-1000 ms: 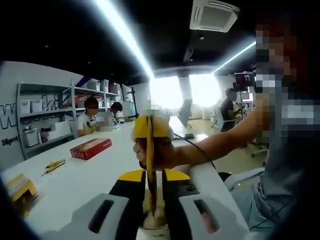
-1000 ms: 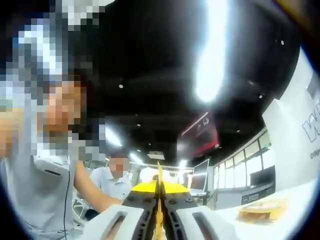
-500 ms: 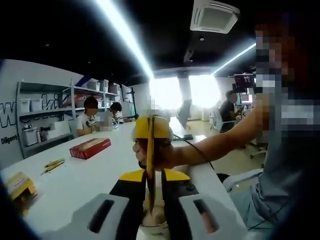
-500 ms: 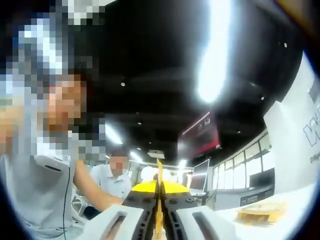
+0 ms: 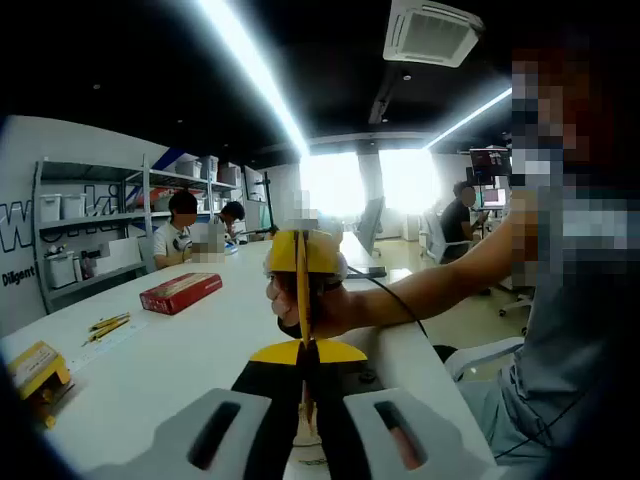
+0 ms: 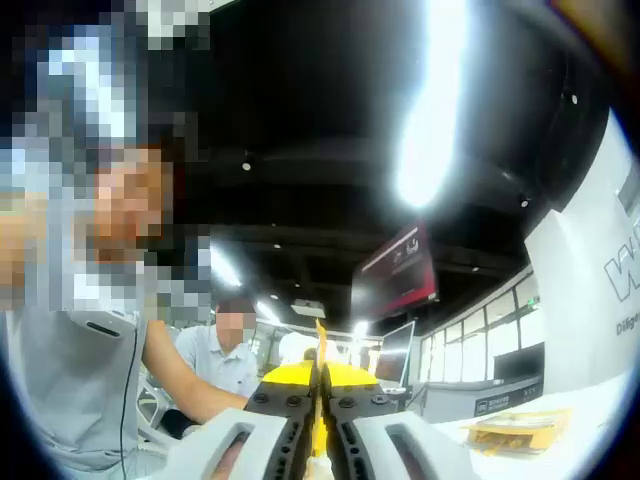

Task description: Tear open the coffee pouch, take out the coffee, and pour the coffee from the pouch into the cup

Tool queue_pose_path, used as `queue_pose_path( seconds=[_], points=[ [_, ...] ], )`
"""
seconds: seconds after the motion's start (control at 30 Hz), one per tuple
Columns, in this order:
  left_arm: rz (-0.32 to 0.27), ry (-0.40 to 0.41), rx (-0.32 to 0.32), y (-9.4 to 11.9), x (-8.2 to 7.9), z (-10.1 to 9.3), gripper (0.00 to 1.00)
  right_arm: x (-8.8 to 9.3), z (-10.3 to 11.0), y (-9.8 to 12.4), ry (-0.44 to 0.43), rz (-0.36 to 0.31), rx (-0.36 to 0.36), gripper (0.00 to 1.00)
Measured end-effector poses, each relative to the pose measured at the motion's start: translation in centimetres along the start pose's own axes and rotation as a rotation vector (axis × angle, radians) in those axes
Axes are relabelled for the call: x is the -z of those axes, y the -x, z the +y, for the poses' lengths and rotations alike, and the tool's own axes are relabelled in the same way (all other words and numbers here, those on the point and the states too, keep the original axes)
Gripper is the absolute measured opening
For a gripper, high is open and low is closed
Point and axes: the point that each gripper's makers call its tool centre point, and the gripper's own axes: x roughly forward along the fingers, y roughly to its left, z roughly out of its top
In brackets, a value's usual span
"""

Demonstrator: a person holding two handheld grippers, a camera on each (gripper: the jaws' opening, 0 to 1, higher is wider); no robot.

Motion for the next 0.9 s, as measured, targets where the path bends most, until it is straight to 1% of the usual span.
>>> queue_pose_path(
  seconds=[0.07, 0.17, 0.23, 0.27, 0.4, 0.47, 0.5, 0.57, 0.63, 0.67, 0.73, 0.83, 0.9],
  points=[
    [-0.013, -0.004, 0.011, 0.0, -0.1, -0.16, 0.17, -0.09, -0.02, 0.05, -0.003, -0.004, 0.001, 0.03],
    [-0.009, -0.005, 0.005, 0.09, -0.13, 0.11, 0.16, -0.05, -0.06, 0.05, -0.008, -0.002, -0.003, 0.03],
    [-0.009, -0.005, 0.001, 0.17, -0.2, 0.27, 0.12, -0.02, -0.16, 0.09, -0.013, -0.002, -0.004, 0.03],
    [-0.001, -0.003, 0.003, 0.21, -0.13, 0.29, 0.07, -0.02, -0.19, 0.11, -0.02, -0.002, -0.006, 0.03],
    [0.003, 0.005, -0.005, 0.32, -0.15, 0.53, 0.04, -0.09, -0.23, -0.04, -0.005, -0.012, -0.004, 0.1],
    [0.006, 0.007, -0.005, 0.34, -0.04, 0.56, 0.04, -0.15, -0.28, 0.01, -0.006, -0.014, -0.004, 0.11],
    [0.006, 0.005, -0.006, 0.35, -0.02, 0.58, 0.04, -0.16, -0.52, 0.15, -0.006, -0.013, -0.003, 0.11],
    [0.006, 0.009, -0.004, 0.37, 0.04, 0.56, 0.04, -0.05, -0.51, 0.18, 0.001, -0.006, -0.005, 0.05],
    [0.001, 0.008, 0.004, 0.4, 0.05, 0.4, 0.06, -0.04, -0.54, 0.11, 0.003, -0.007, -0.002, 0.03],
    [-0.023, 0.004, 0.031, 0.43, -0.23, -0.14, 0.1, -0.15, -0.56, 0.14, -0.001, -0.011, -0.002, 0.03],
    [-0.038, 0.015, 0.016, 0.41, -0.4, 0.08, 0.18, -0.22, -0.59, 0.18, -0.002, -0.012, 0.003, 0.02],
    [-0.038, 0.015, 0.016, 0.43, -0.4, 0.02, 0.17, -0.15, -0.38, 0.11, -0.006, -0.01, 0.0, 0.02],
    [-0.027, 0.008, 0.011, 0.44, -0.28, 0.08, 0.11, -0.08, -0.03, -0.11, -0.005, -0.008, -0.002, 0.03]
  ],
)
